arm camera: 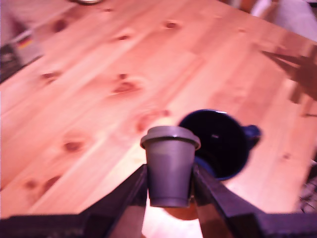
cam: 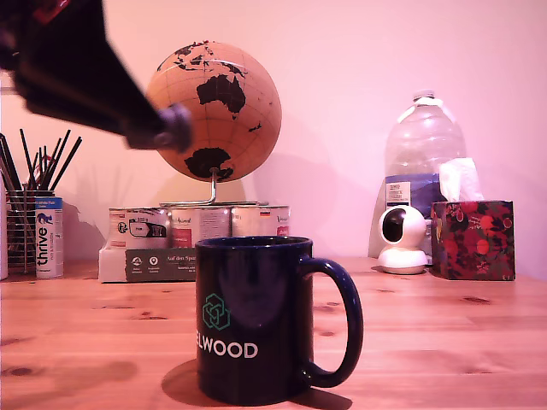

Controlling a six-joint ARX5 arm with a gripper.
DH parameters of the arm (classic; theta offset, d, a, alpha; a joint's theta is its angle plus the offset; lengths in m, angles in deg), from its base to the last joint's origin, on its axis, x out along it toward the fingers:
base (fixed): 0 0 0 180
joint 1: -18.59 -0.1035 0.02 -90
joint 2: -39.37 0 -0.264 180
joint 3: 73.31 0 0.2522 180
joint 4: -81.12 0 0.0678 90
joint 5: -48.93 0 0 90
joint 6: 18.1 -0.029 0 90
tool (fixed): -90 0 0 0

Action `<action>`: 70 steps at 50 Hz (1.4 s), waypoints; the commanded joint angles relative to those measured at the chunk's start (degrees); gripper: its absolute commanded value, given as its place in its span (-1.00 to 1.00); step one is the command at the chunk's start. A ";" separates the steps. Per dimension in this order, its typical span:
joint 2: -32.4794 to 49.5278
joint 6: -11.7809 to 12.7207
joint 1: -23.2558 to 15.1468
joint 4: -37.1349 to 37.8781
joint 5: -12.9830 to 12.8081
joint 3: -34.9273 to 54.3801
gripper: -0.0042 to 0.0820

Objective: Pick up the coffee capsules from the table one by one and drop them inside the nearest coffee cup

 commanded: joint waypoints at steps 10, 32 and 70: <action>-8.15 0.48 3.41 2.40 -0.37 -3.08 -0.61; -20.28 0.42 6.45 -0.87 -2.12 -11.13 -0.61; -25.49 1.03 9.49 -4.13 -5.49 -12.33 -0.61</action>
